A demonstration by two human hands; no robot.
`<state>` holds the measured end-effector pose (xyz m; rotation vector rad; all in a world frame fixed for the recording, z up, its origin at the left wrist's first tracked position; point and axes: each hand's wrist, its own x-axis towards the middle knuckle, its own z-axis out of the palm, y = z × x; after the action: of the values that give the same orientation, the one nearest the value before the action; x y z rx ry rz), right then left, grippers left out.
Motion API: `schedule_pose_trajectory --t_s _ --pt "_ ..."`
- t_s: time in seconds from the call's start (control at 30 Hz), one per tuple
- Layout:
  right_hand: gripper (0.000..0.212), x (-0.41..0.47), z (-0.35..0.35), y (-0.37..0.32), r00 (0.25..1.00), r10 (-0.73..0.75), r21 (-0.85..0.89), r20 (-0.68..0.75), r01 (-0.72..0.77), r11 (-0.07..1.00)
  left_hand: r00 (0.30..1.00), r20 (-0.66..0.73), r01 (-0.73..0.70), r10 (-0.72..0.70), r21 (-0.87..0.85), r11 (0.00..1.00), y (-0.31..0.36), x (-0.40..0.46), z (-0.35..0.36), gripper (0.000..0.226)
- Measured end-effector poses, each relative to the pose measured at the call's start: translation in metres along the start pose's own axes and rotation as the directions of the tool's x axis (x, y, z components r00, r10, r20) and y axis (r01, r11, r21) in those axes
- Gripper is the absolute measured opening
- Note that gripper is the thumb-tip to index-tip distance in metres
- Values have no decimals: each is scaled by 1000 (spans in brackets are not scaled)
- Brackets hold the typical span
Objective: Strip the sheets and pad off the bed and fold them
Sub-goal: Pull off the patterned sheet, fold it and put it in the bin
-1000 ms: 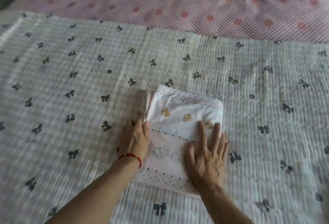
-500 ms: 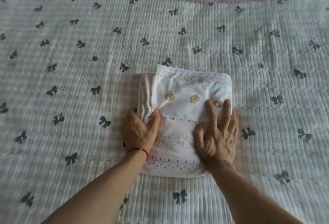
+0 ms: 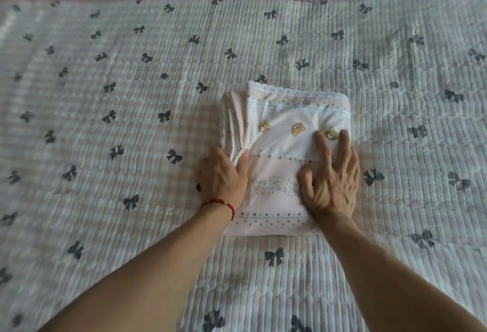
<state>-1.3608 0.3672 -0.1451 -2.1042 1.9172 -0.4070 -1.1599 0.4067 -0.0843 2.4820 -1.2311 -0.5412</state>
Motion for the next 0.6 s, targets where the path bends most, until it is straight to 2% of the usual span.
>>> schedule_pose_trajectory --t_s 0.1,0.17,0.23,0.3,0.37,0.4,0.43,0.5,0.57,0.6 --pt "76 -2 -2 0 1000 -26 21 5 26 999 997 64 -40 39 3 999 20 -42 -30 67" --pt "76 -2 -7 -4 998 -53 58 45 50 997 996 76 -47 47 2 999 34 -75 -43 70" --pt "73 -15 -23 -9 985 -122 158 121 103 982 997 79 30 -26 -50 998 38 -109 -62 75" --pt "73 -36 -39 -6 973 -57 337 223 -22 941 977 111 195 -182 -125 973 28 -134 -79 76" --pt "73 -69 -54 3 923 79 533 377 -286 796 954 162 282 -252 -202 938 8 -161 -101 76" --pt "61 -93 -79 -15 881 80 574 465 -370 731 928 166 367 -332 -274 889 -10 -195 -137 76" --pt "47 -107 -84 -11 804 119 555 583 -501 664 922 196 380 -334 -294 877 -18 -203 -140 74" --pt "45 -161 -119 -46 586 78 401 806 -638 657 854 198 521 -482 -339 783 -59 -276 -189 66" --pt "55 -221 -156 -72 337 19 233 941 -689 687 776 227 623 -589 -427 656 -87 -353 -225 56" --pt "56 -262 -180 -92 232 -48 189 971 -639 745 686 244 703 -685 -465 538 -105 -414 -251 51"
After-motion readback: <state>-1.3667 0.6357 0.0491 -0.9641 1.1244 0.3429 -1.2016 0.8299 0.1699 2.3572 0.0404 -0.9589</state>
